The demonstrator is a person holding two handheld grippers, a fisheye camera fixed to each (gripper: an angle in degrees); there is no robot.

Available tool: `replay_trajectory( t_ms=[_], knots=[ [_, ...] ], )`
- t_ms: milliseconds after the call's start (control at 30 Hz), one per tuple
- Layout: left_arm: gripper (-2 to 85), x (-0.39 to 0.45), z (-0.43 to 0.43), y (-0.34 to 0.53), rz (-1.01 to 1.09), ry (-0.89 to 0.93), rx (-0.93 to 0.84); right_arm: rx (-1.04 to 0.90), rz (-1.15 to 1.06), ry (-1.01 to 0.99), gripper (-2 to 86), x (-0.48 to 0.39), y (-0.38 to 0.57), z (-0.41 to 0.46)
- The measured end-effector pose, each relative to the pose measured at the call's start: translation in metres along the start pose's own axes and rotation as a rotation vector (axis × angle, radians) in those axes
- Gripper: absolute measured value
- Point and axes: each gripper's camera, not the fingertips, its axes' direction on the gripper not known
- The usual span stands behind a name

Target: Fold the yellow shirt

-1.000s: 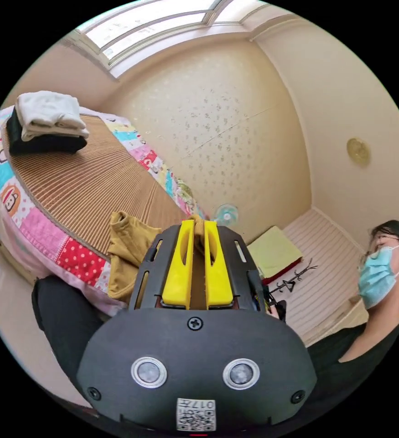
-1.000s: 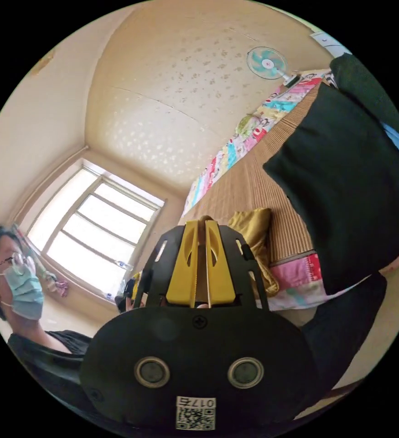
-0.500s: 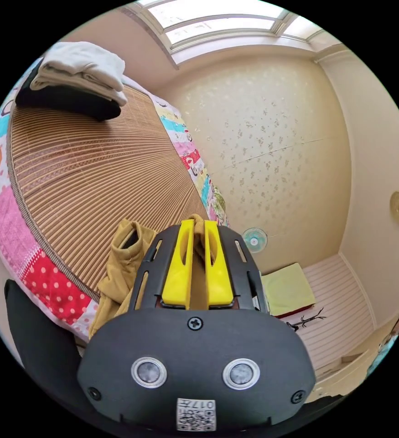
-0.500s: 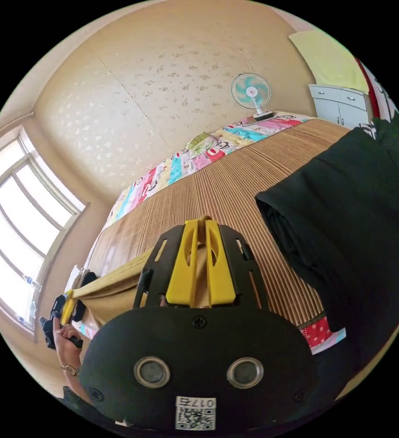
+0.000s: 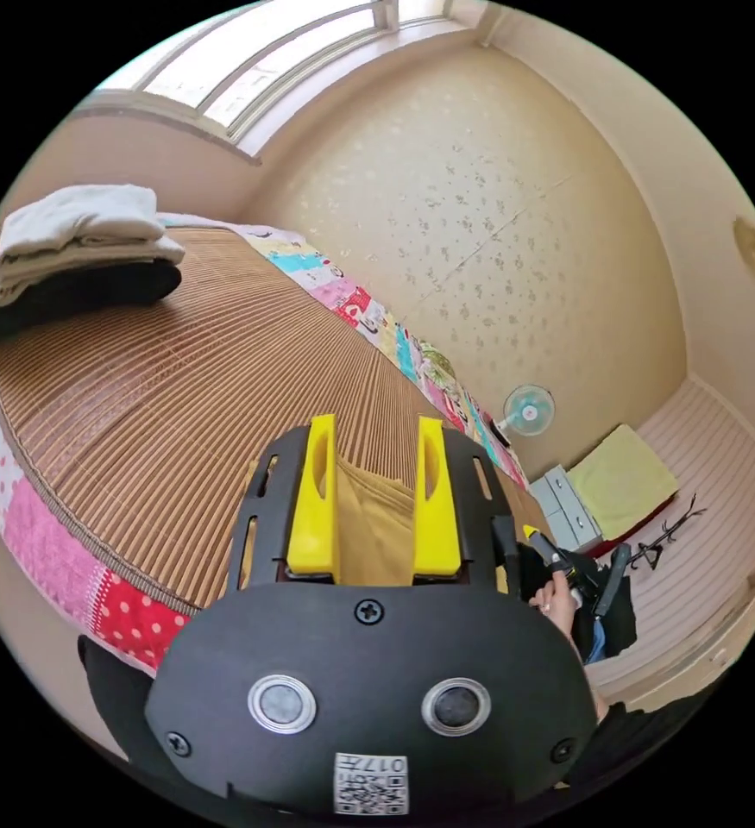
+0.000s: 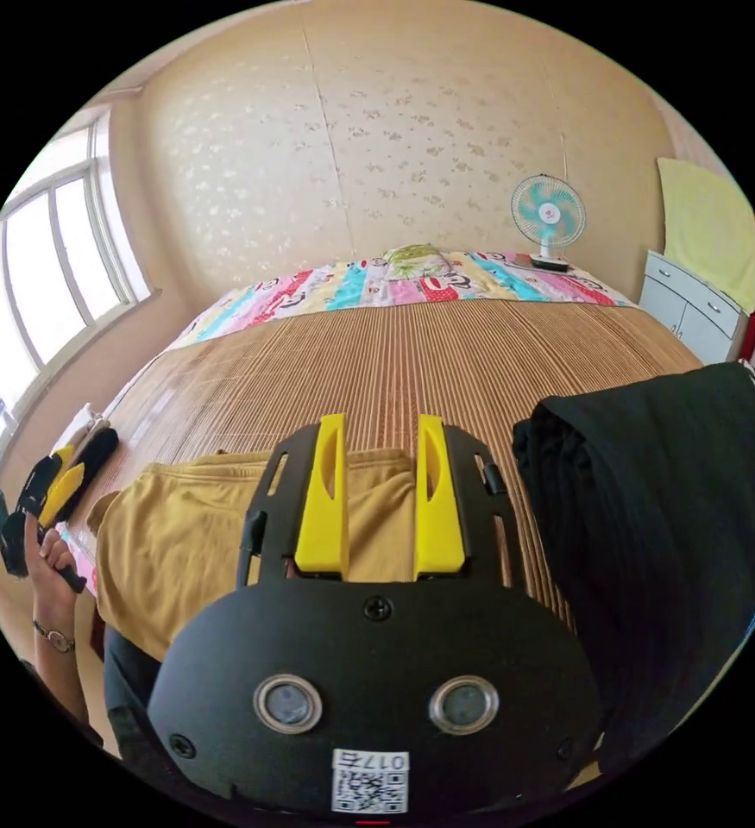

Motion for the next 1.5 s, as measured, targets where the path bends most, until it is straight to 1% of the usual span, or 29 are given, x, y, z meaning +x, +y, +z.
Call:
replay_trajectory(
  t_ms=[67,133,167,200,233,267,300,367,433,533,567,633,667,700,733,800,867,900,1033,1100,1133,1233,1267,1300,1400,1500],
  knots=[
    [11.7,0.013,0.023,0.002,0.075,-0.017,-0.083,-0.032,-0.054,0.012,10.3,-0.019,0.001,0.009],
    [11.0,0.022,0.069,0.007,0.141,-0.121,-0.26,-0.146,-0.158,0.047,7.6,-0.046,0.005,0.043],
    [10.7,0.022,0.082,0.01,0.153,-0.161,-0.302,-0.196,-0.182,0.052,6.8,-0.052,0.007,0.055],
    [8.5,0.018,0.104,0.018,0.182,-0.283,-0.342,-0.306,-0.221,0.095,6.0,-0.061,0.012,0.084],
    [4.5,0.012,0.12,0.03,0.231,-0.418,-0.329,-0.438,-0.29,0.212,5.2,-0.069,0.02,0.118],
    [3.8,0.008,0.126,0.035,0.248,-0.457,-0.329,-0.454,-0.342,0.236,5.0,-0.075,0.025,0.127],
    [2.2,0.003,0.132,0.039,0.25,-0.445,-0.338,-0.384,-0.393,0.284,4.5,-0.088,0.029,0.126],
    [3.1,0.002,0.125,0.038,0.234,-0.424,-0.304,-0.403,-0.434,0.336,3.9,-0.103,0.031,0.134],
    [6.4,-0.001,0.101,0.043,0.219,-0.373,-0.209,-0.385,-0.408,0.309,3.6,-0.106,0.031,0.132],
    [9.4,-0.018,0.055,0.056,0.166,-0.284,-0.135,-0.373,-0.339,0.236,3.6,-0.098,0.028,0.129],
    [10.7,-0.024,0.045,0.06,0.138,-0.268,-0.131,-0.372,-0.33,0.226,3.6,-0.098,0.027,0.128],
    [15.4,-0.057,0.013,0.085,-0.008,-0.14,-0.153,-0.364,-0.327,0.218,3.4,-0.101,0.029,0.127],
    [16.4,-0.065,0.008,0.093,-0.041,-0.094,-0.165,-0.362,-0.331,0.223,3.4,-0.103,0.03,0.127],
    [17.6,-0.081,0.002,0.109,-0.098,-0.012,-0.204,-0.356,-0.342,0.237,3.3,-0.108,0.032,0.126],
    [18.3,-0.095,-0.002,0.124,-0.156,0.023,-0.243,-0.35,-0.354,0.251,3.2,-0.112,0.034,0.126],
    [18.2,-0.108,-0.01,0.146,-0.213,0.015,-0.257,-0.339,-0.367,0.269,3.2,-0.117,0.037,0.124],
    [17.1,-0.113,-0.018,0.162,-0.227,-0.008,-0.243,-0.327,-0.382,0.291,3.1,-0.121,0.04,0.123],
    [15.9,-0.115,-0.018,0.17,-0.229,-0.046,-0.252,-0.321,-0.384,0.305,3.1,-0.123,0.042,0.122],
    [11.8,-0.118,0.0,0.178,-0.24,-0.142,-0.373,-0.315,-0.356,0.287,2.9,-0.117,0.042,0.116],
    [9.3,-0.117,0.001,0.179,-0.237,-0.157,-0.381,-0.315,-0.35,0.276,2.9,-0.113,0.042,0.112],
    [6.8,-0.119,0.0,0.181,-0.252,-0.093,-0.369,-0.316,-0.349,0.274,2.8,-0.112,0.042,0.111],
    [5.6,-0.13,-0.006,0.191,-0.361,0.042,-0.337,-0.315,-0.346,0.273,2.6,-0.107,0.042,0.105],
    [5.4,-0.129,-0.007,0.192,-0.366,0.056,-0.332,-0.315,-0.345,0.272,2.6,-0.105,0.042,0.104],
    [5.3,-0.125,-0.01,0.193,-0.354,0.055,-0.321,-0.316,-0.347,0.266,2.4,-0.103,0.043,0.102],
    [5.1,-0.097,-0.012,0.184,-0.194,-0.073,-0.319,-0.309,-0.343,0.204,1.9,-0.092,0.04,0.079],
    [5.0,-0.068,-0.012,0.174,-0.082,-0.06,-0.299,-0.181,-0.347,0.108,1.7,-0.079,0.047,0.009]
  ],
)
